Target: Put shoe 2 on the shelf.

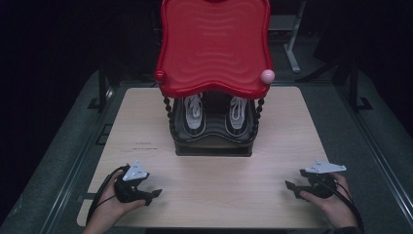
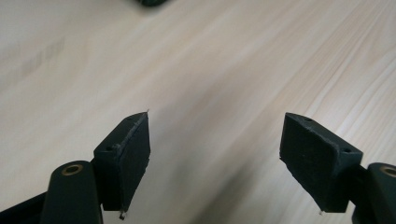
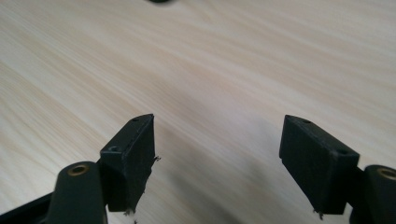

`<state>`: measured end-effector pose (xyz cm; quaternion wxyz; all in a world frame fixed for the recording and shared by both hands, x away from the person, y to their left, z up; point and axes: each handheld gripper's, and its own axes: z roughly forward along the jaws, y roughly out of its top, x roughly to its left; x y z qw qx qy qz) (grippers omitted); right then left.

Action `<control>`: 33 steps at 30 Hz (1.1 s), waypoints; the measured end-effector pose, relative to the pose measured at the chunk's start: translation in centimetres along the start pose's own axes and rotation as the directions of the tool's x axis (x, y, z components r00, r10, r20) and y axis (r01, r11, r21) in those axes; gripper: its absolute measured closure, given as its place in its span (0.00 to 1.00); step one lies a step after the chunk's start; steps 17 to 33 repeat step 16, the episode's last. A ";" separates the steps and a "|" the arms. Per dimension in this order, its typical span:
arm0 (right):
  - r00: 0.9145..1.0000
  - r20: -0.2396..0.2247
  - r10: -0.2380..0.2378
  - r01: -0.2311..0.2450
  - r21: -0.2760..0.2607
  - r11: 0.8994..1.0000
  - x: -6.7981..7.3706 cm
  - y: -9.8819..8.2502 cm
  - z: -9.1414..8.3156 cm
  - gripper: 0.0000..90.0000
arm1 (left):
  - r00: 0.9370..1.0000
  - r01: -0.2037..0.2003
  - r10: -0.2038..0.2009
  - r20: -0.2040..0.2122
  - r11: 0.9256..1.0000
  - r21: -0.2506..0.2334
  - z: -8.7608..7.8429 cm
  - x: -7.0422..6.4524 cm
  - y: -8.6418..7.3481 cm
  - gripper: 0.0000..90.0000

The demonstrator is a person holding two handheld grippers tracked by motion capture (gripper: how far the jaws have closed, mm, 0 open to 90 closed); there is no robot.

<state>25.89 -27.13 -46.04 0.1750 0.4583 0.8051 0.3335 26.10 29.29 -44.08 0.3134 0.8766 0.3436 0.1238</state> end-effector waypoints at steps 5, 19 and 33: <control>1.000 0.028 0.001 -0.001 0.028 1.000 -0.6 -1.0 0.4 0.29 | 0.999 0.032 -0.031 -0.045 0.999 0.023 0.0 1.4 -2.6 0.26; 1.000 0.015 0.024 -0.024 -0.035 0.999 -0.9 -1.8 0.7 0.22 | 0.999 0.023 -0.026 -0.024 0.995 -0.099 0.5 2.5 -4.0 0.15; 1.000 0.015 0.024 -0.024 -0.035 0.999 -0.9 -1.8 0.7 0.22 | 0.999 0.023 -0.026 -0.024 0.995 -0.099 0.5 2.5 -4.0 0.15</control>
